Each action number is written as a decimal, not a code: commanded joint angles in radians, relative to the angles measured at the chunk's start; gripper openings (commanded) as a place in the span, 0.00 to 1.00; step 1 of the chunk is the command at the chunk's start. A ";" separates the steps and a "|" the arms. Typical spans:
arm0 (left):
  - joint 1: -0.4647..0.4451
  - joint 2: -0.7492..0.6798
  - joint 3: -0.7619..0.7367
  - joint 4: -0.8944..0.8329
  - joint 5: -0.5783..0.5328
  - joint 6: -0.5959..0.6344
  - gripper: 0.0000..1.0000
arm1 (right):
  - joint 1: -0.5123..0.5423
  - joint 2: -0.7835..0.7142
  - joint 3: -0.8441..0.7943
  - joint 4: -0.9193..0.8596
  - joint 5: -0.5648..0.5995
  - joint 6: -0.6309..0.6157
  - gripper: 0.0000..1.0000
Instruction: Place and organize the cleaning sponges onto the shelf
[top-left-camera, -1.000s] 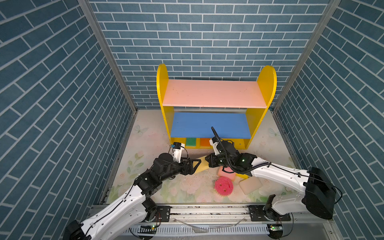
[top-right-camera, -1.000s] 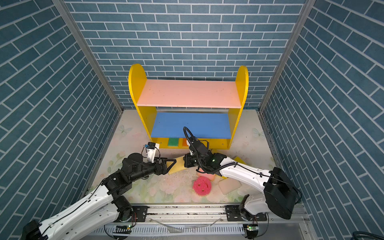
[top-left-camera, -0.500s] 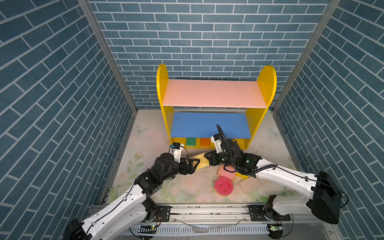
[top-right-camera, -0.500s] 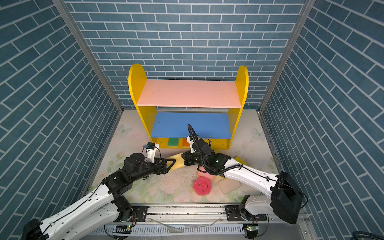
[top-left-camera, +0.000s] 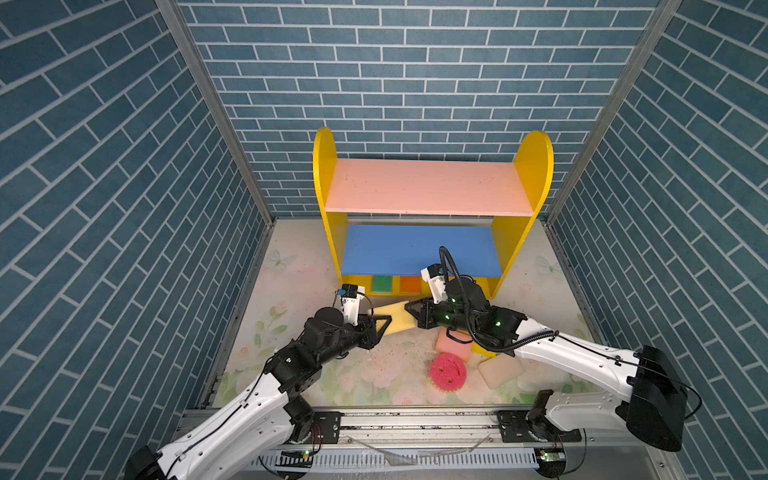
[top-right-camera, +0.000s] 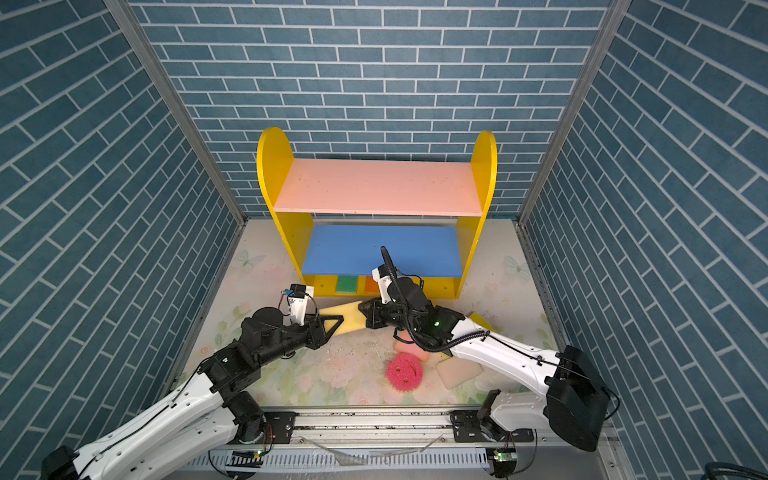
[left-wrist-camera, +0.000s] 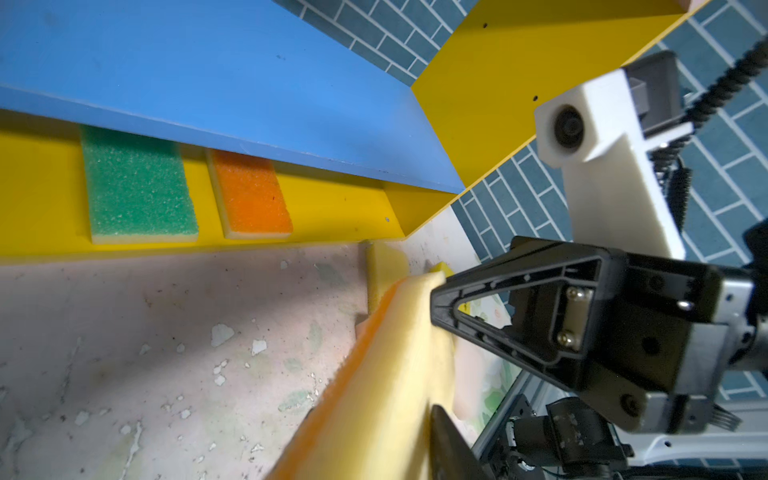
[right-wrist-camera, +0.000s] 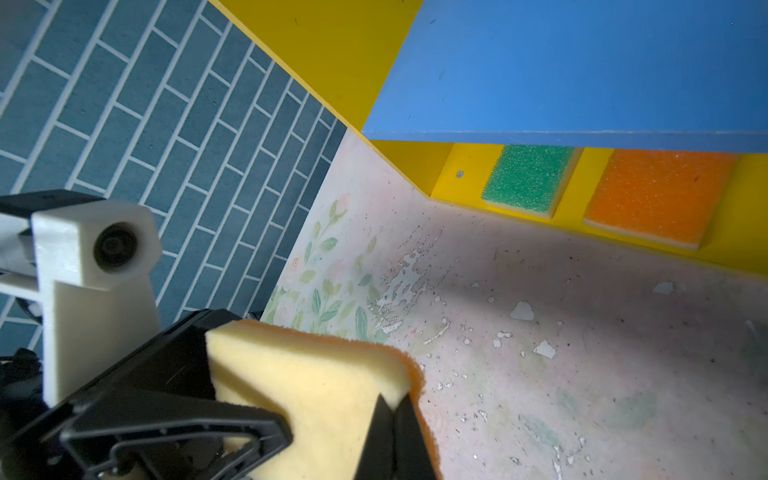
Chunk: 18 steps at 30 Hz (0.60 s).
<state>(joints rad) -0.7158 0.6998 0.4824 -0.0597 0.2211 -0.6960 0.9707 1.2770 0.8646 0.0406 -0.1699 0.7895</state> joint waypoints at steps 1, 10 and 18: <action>-0.001 -0.012 0.010 0.009 -0.001 0.024 0.31 | -0.011 -0.025 -0.039 0.043 -0.031 0.035 0.29; -0.001 -0.042 0.043 -0.043 -0.008 0.093 0.29 | -0.083 -0.168 -0.037 -0.150 0.050 0.056 0.51; -0.002 0.023 0.094 -0.098 -0.005 0.189 0.15 | -0.089 -0.147 0.031 -0.293 0.006 0.116 0.54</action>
<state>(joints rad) -0.7158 0.7017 0.5583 -0.1284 0.2138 -0.5602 0.8825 1.1076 0.8482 -0.1745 -0.1467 0.8497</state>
